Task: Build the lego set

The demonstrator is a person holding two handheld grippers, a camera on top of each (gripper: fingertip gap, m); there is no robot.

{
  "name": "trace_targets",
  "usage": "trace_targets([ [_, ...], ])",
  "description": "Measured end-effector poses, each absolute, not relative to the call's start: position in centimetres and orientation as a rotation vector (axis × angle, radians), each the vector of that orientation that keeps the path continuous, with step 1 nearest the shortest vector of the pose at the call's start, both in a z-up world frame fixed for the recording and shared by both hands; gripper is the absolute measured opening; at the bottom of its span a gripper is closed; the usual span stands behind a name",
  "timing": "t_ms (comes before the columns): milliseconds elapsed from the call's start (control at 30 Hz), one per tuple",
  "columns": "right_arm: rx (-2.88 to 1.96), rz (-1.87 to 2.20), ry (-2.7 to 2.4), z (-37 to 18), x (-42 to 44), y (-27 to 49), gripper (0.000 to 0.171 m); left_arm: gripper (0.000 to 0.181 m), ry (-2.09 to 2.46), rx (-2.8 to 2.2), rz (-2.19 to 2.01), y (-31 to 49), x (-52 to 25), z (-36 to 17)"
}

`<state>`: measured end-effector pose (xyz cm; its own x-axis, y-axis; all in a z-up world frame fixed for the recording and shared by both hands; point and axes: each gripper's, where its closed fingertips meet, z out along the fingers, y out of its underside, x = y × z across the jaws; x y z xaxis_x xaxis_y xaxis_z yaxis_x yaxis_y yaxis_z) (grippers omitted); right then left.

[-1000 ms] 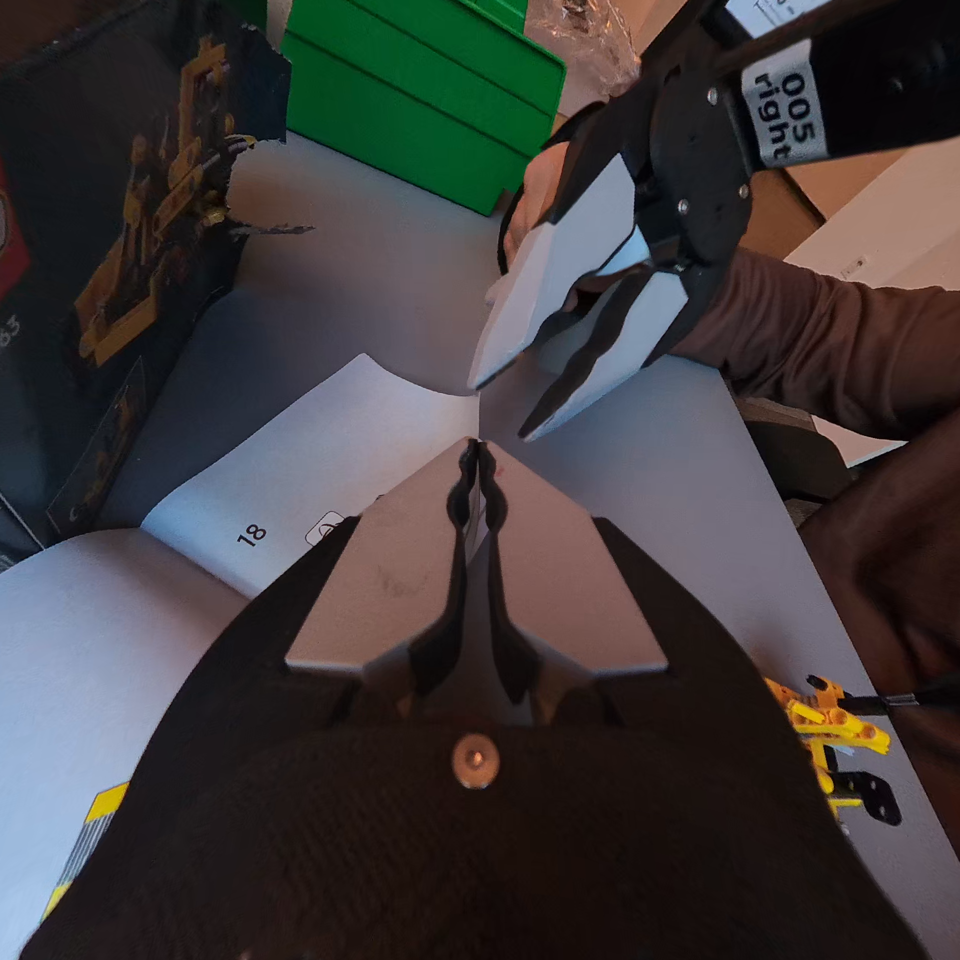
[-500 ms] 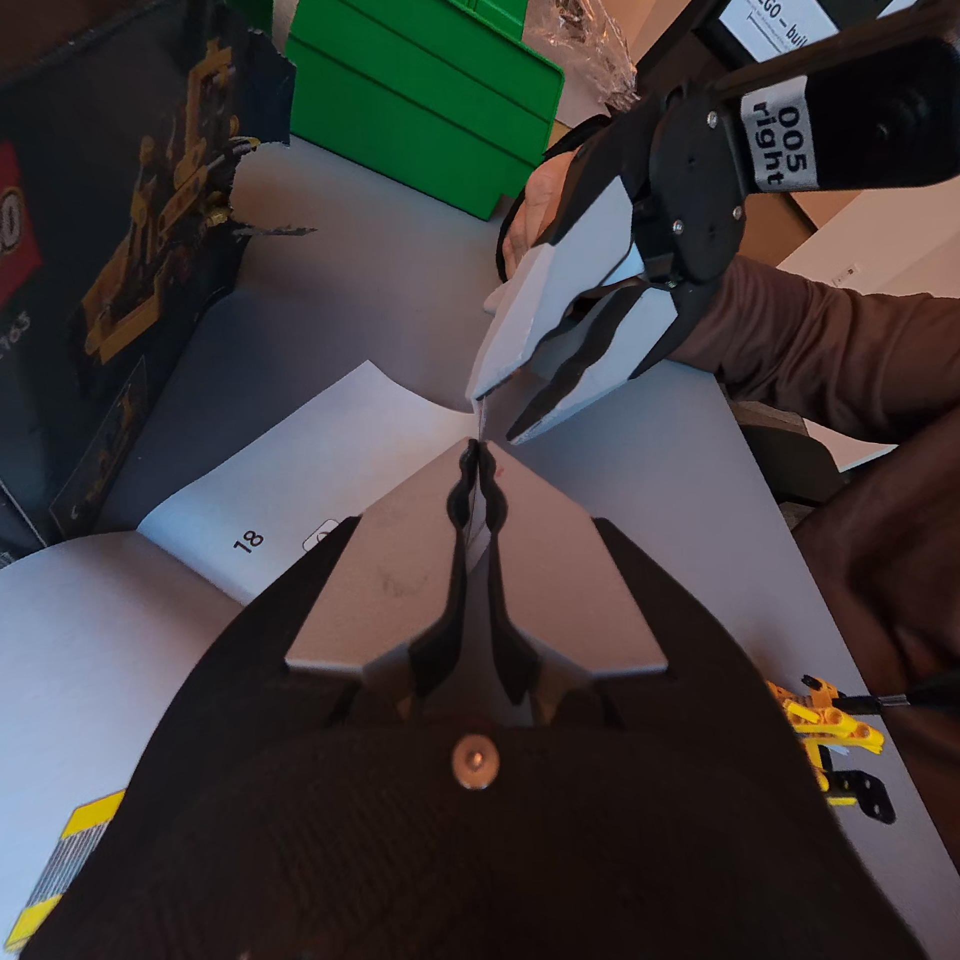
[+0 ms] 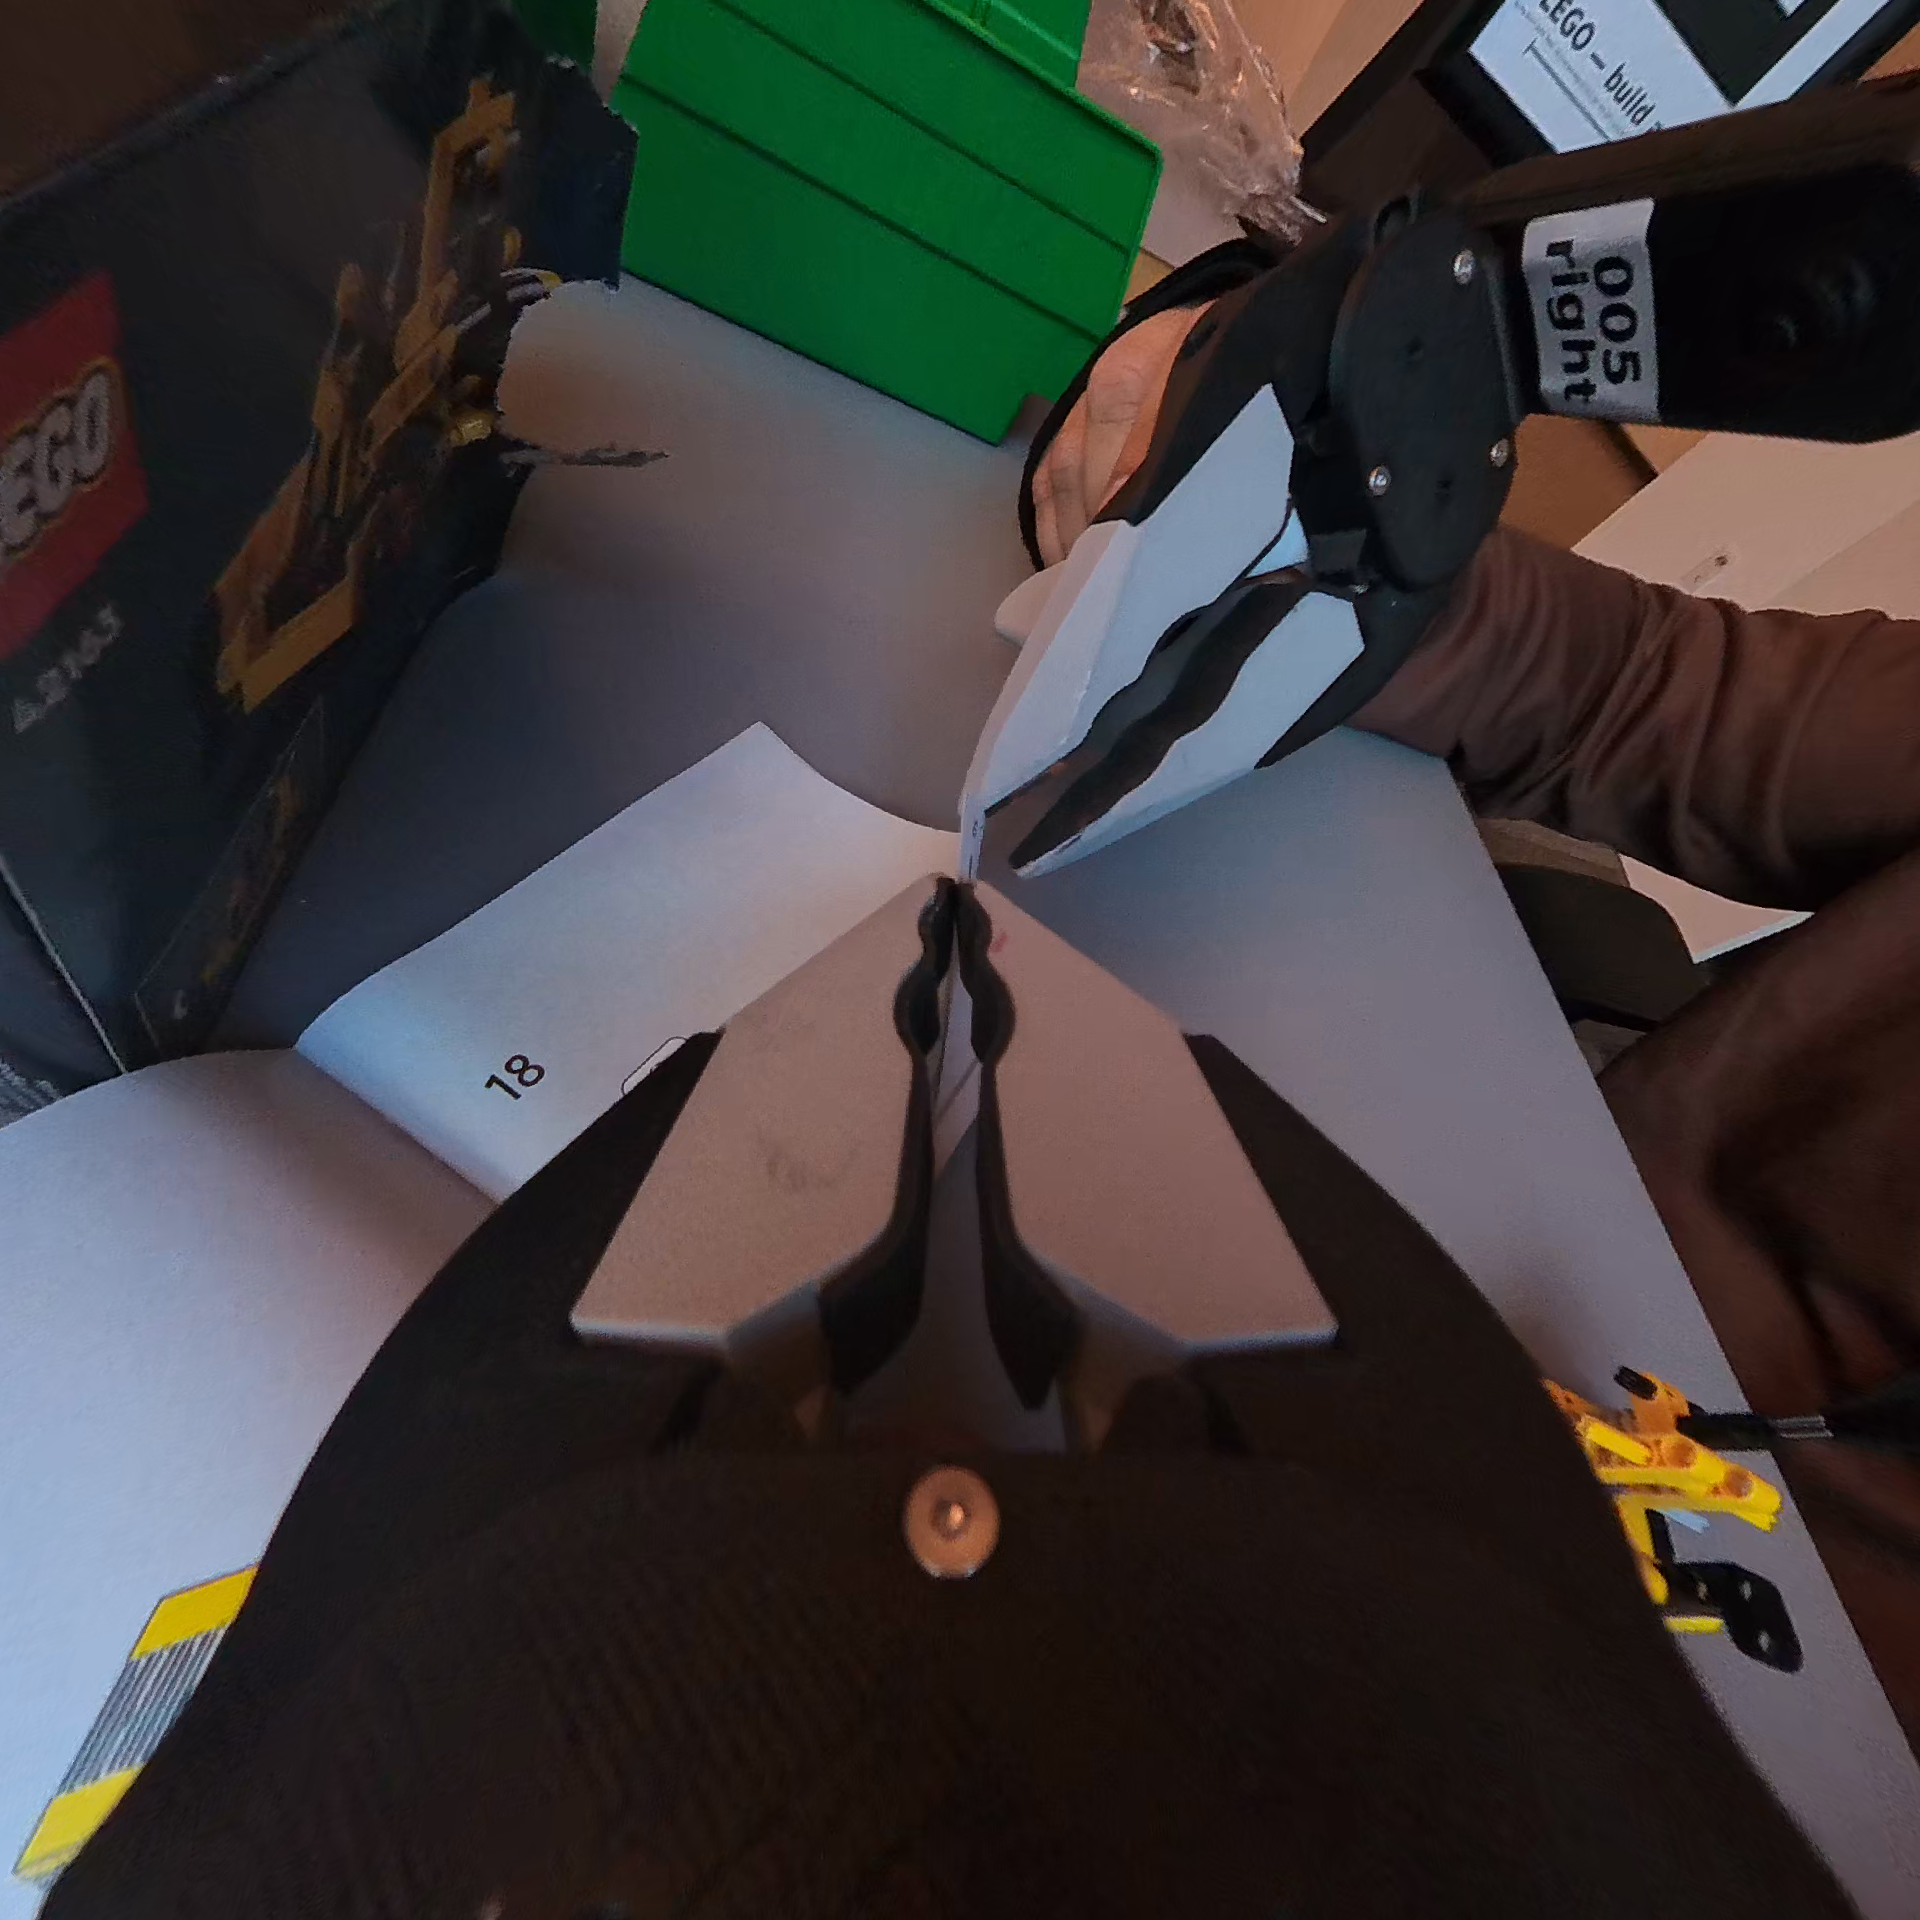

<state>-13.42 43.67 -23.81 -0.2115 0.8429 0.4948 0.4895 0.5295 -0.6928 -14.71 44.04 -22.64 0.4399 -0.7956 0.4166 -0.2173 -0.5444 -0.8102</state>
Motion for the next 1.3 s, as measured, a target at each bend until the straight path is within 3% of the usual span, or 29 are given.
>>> trace_targets([
  [833,-1.103,0.544,-1.913,-24.8,-13.8,42.5,0.025,0.0,0.985,-2.022,-1.015,43.0,-13.8,-23.6],
  [1133,-1.098,0.486,-1.888,-24.7,-14.0,43.1,0.003,0.0,0.987,-2.027,-1.014,43.0,-13.8,-23.7],
  [1300,-1.105,0.452,-1.888,-24.8,-14.1,43.4,0.0,0.0,0.985,-2.035,-1.033,42.9,-13.8,-23.7],
])
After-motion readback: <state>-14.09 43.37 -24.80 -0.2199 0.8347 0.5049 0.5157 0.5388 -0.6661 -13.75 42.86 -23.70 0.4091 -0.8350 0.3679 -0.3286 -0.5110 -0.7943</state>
